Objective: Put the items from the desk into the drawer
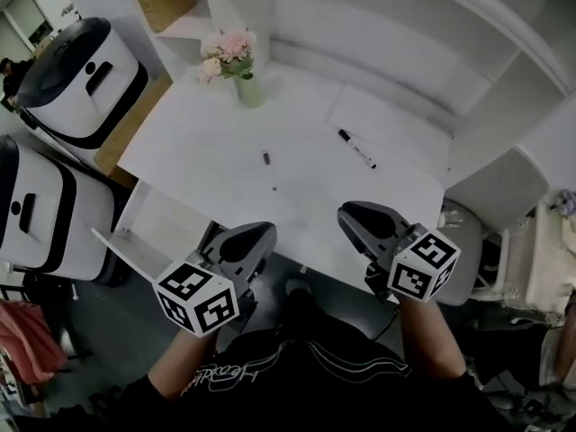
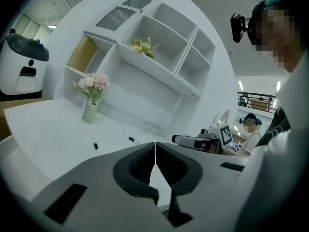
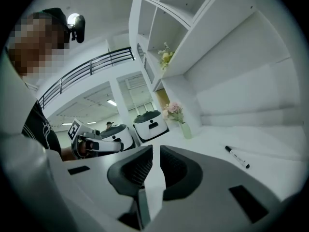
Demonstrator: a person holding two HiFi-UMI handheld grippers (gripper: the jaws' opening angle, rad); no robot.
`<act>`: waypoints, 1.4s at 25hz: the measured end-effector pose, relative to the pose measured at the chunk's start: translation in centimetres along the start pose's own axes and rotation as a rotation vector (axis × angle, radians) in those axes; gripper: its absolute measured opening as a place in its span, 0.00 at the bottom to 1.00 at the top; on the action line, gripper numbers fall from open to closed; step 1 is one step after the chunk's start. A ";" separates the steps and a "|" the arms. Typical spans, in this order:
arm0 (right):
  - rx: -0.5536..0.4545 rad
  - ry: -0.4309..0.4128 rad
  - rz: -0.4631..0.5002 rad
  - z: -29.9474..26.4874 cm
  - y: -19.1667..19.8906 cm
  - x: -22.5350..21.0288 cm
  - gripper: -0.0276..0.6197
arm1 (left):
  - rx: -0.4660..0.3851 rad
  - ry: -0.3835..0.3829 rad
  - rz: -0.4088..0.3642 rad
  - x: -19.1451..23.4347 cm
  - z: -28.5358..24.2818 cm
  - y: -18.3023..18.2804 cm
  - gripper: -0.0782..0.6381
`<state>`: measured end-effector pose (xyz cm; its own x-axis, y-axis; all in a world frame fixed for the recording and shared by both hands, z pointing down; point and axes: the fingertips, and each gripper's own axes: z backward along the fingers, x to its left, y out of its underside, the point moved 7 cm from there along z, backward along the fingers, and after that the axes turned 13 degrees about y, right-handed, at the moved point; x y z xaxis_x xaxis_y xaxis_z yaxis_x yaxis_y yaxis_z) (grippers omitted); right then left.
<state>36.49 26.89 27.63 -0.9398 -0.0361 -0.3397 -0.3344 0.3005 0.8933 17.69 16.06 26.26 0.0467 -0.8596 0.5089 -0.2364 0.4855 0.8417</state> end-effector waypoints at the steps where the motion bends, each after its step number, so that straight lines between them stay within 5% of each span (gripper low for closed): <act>1: 0.005 0.017 0.009 -0.9 -0.4 -1.4 0.13 | 0.008 -0.001 0.002 1.1 -1.1 -0.6 0.14; 15: 0.232 0.253 0.220 -9.9 1.8 -19.5 0.35 | 0.036 -0.027 0.088 9.1 -8.9 -2.4 0.14; 26: 0.415 0.341 0.352 -13.8 6.4 -25.5 0.32 | 0.088 -0.062 0.128 11.0 -10.0 -1.2 0.14; 35: 0.454 0.326 0.321 -14.1 7.3 -26.2 0.20 | 0.086 -0.115 0.156 12.2 -8.4 -0.4 0.14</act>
<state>57.65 16.58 47.19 -0.9851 -0.1437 0.0942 -0.0377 0.7154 0.6977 26.52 6.70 33.67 -0.1065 -0.7902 0.6035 -0.3143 0.6026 0.7336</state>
